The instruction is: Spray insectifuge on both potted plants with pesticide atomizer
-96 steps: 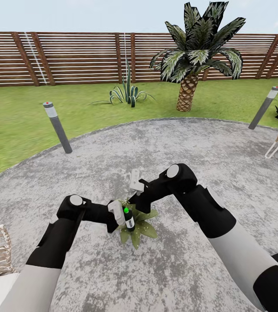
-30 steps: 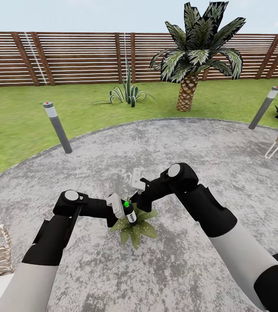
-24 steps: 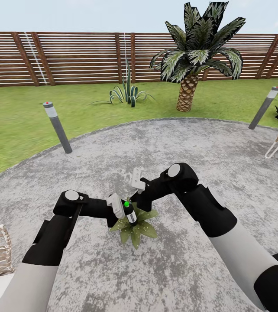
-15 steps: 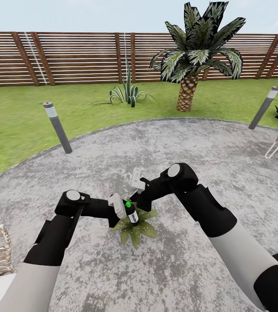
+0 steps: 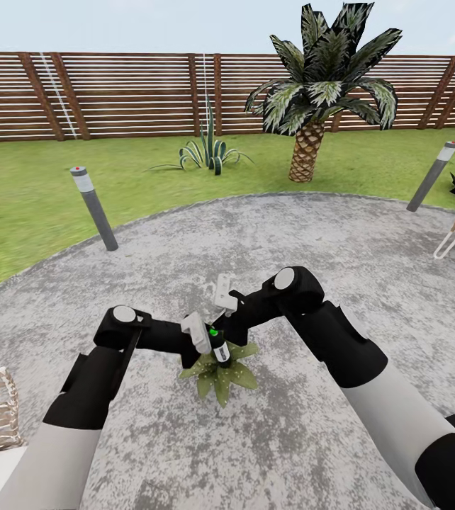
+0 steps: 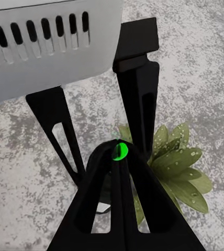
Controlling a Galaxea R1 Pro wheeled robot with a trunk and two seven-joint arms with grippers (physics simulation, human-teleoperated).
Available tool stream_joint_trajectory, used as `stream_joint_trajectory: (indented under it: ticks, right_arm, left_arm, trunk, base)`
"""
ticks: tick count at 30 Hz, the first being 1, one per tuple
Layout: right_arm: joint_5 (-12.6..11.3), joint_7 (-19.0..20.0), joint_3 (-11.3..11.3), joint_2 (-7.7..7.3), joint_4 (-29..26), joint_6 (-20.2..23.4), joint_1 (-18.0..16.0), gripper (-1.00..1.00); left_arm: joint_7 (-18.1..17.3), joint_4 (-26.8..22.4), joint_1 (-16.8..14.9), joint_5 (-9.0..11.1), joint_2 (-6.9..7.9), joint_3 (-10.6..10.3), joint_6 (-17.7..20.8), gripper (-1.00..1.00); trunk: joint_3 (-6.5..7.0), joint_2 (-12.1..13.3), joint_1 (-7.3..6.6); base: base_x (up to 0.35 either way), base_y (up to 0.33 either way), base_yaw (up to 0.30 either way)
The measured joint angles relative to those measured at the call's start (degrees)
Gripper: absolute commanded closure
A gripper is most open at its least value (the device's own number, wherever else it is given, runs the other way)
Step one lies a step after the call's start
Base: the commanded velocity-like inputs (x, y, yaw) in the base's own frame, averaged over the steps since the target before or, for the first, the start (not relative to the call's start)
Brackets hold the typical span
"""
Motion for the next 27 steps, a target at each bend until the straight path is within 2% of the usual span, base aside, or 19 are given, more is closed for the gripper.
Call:
stream_joint_trajectory:
  ticks: [27]
  right_arm:
    - [0.0, 0.0, 0.0, -0.25, 0.0, 0.0, 0.0, 1.00]
  left_arm:
    - [0.0, -0.1, -1.0, 0.1, 1.02, 0.1, 0.7, 1.00]
  trunk:
    - [0.00, 0.0, 0.00]
  base:
    - [0.000, 0.000, 0.000]
